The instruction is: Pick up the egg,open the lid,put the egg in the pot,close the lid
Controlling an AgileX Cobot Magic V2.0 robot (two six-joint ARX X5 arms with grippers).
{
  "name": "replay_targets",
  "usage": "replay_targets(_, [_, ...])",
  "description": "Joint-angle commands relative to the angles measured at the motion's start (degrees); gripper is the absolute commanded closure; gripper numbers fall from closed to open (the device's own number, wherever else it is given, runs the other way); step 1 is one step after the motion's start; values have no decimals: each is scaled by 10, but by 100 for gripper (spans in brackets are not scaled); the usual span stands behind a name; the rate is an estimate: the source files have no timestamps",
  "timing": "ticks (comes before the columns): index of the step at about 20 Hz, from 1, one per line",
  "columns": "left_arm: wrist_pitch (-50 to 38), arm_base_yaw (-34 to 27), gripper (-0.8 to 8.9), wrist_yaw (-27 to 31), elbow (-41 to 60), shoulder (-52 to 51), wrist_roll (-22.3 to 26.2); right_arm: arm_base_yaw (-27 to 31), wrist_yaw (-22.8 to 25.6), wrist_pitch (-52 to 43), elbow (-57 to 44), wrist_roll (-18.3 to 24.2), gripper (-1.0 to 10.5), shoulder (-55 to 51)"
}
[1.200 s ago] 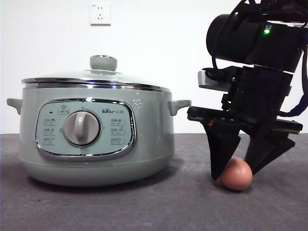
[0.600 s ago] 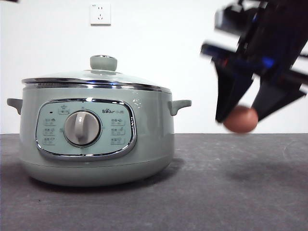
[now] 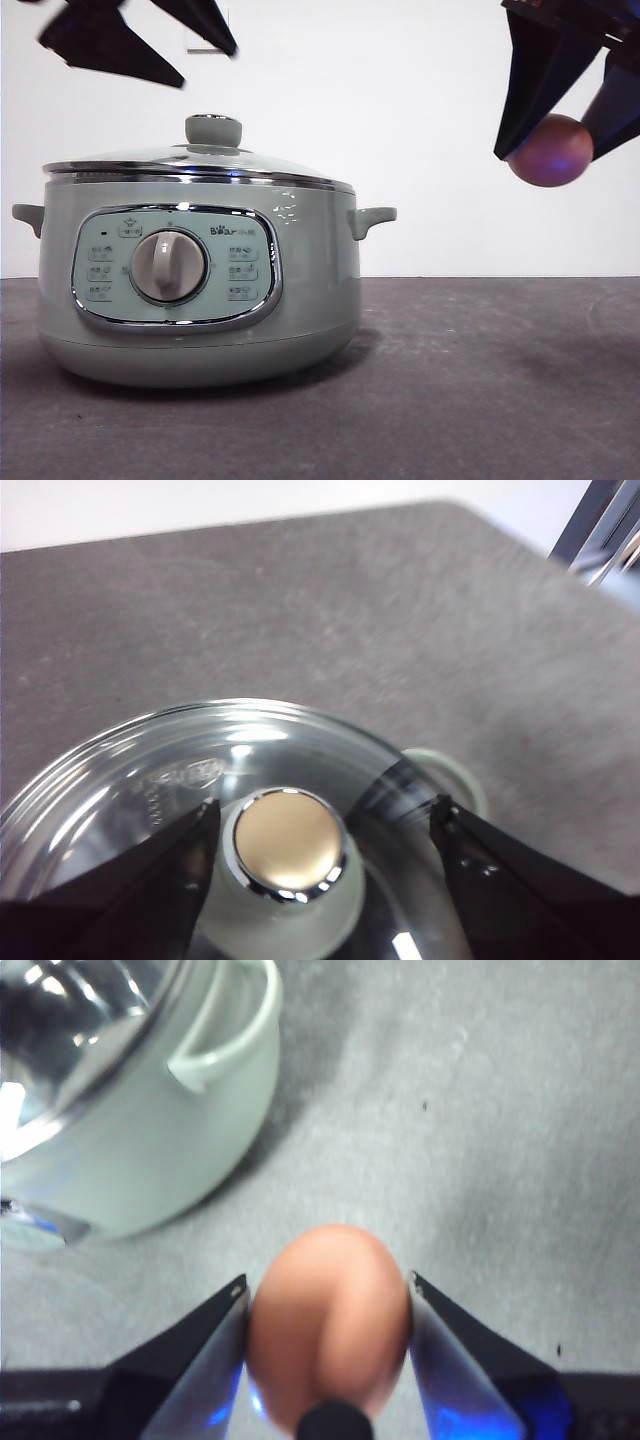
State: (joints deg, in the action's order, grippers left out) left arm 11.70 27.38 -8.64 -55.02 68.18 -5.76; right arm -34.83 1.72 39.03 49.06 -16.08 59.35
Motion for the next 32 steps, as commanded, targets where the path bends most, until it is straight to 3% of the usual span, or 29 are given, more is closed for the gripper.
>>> replay_targets(1, [-13,14,459,29,-7,37,44,-1,3,2,0,-6,958,1])
replay_targets(9, [-34,22,477,42,-7,89,50,-1,3,0,0,-10,958,1])
replay_targets(12, [-35,22,823,41,-7,89,66,-1,4,0,0,-10,958,1])
replay_targets(20, [-35,22,822,50,-26,70,74,-1,-5,-42,10,-15,959,0])
replay_targets(26, [1,22,822,77,-72,-24,74,-4,-89,-104,63,-14,959,12])
replay_targets(29, [49,22,822,120,-94,-96,75,-16,-94,-101,121,2,959,56])
replay_targets(32, [97,22,822,170,-109,-170,75,-33,-138,-98,193,23,959,131])
